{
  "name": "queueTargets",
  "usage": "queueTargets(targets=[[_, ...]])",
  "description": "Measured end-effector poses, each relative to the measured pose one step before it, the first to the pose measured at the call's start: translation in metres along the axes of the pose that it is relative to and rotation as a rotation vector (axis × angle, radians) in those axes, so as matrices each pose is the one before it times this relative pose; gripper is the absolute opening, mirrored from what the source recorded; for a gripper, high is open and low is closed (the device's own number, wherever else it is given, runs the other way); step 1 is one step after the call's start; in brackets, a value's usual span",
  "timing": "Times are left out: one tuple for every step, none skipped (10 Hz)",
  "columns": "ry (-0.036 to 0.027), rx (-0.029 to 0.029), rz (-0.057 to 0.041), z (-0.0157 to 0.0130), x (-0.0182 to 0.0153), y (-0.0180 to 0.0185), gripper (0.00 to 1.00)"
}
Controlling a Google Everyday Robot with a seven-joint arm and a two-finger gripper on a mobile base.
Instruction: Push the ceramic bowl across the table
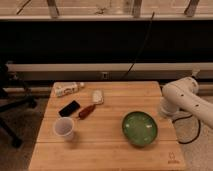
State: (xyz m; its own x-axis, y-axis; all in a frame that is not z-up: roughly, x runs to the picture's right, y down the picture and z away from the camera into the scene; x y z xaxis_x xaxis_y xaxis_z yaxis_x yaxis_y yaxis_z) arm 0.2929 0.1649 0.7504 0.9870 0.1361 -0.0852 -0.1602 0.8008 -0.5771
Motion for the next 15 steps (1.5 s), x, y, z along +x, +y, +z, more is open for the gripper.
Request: queueTargets(targets=[[0.00212,-0.00075,0.01563,0.00506,-0.00058,0.00022,0.02],[0.00116,-0.00065,0.01068,0.00316,-0.00135,0.00041,0.02],[0.00147,-0.00042,0.00554,0.00263,-0.00072,0.00051,0.02],[0.0029,0.00031,0.00646,0.00269,0.00104,0.0002,0.02],[-0.00025,-0.00283,0.00656,0.00245,-0.00092,0.00069,0.02],[0.00011,-0.00179,0.00644,0.00243,-0.00064,0.00056,0.02],[0.00178,-0.00015,0.01143,0.00391,-0.00079,0.00011,0.02],[0.00196,-0.00121,0.00686,0.00295,-0.00067,0.00029,0.02],[0.00082,-0.00181,0.00622,0.00265,-0.00052,0.0005,0.02],[0.00125,0.0,0.00722,0.0033,-0.00059,0.00007,0.02],[0.00017,-0.00188,0.00352,0.00196,-0.00072,0.00019,0.02],[0.00039,-0.00028,0.00624,0.00097,-0.00039,-0.00057,0.02],[0.00032,-0.00363,0.00685,0.0027,-0.00093,0.00018,0.02],[0.00064,-0.00185,0.00583,0.00243,-0.00154,-0.00057,0.02],[0.00198,-0.00123,0.00712,0.00239,0.00018,-0.00056,0.02]])
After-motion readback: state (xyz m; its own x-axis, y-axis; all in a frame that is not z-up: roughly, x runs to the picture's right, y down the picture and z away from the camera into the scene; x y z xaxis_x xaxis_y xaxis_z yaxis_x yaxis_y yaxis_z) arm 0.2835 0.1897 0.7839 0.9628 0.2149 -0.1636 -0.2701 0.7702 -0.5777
